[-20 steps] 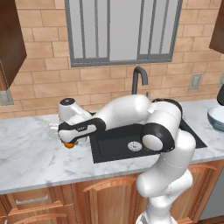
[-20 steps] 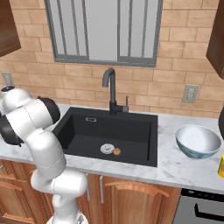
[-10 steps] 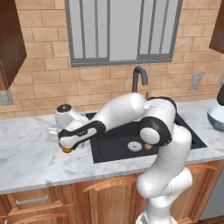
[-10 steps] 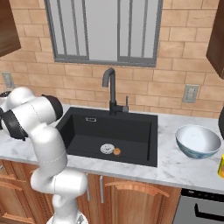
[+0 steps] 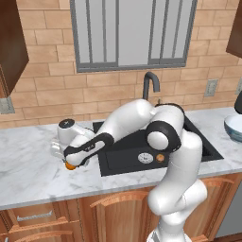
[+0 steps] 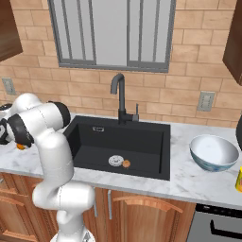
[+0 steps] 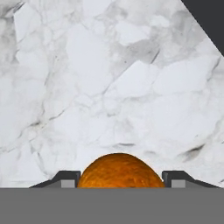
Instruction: Remove the tangerine and tangerine from the sink. Then move the bowl and cup from the counter to the sink for washing.
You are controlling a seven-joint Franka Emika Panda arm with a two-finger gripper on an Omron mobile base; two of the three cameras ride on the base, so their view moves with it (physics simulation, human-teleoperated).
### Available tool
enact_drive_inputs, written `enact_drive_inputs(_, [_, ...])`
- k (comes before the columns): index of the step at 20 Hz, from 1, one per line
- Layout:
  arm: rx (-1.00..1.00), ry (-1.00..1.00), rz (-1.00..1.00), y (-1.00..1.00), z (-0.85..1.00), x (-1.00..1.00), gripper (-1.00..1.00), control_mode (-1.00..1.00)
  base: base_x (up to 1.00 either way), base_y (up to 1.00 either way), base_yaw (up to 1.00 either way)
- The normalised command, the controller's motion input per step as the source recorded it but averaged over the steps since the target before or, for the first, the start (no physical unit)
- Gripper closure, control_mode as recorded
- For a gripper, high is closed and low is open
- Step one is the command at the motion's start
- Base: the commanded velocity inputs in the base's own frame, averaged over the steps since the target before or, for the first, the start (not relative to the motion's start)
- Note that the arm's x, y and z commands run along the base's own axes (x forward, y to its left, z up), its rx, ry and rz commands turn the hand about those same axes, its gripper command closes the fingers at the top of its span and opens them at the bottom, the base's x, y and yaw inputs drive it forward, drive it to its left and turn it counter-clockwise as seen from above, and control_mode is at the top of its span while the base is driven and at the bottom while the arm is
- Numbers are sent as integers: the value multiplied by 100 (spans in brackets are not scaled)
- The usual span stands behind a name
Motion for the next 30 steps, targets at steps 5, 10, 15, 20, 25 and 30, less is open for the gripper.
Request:
enact_drive_inputs(5, [0,1,-9,2,-22,0,100,-100,0,0,0])
enact_drive_inputs(10, [0,3,-9,0,-18,0,100,-100,0,0,0])
enact_drive_inputs(15, [0,3,-9,0,-19,0,100,-100,0,0,0])
enact_drive_inputs(20, [0,0,-8,0,-21,0,100,-100,0,0,0])
enact_drive_inputs(25, [0,0,-7,1,-24,0,-100,-100,0,0,0])
enact_drive_inputs(30, [0,0,-5,0,-20,0,-100,-100,0,0,0])
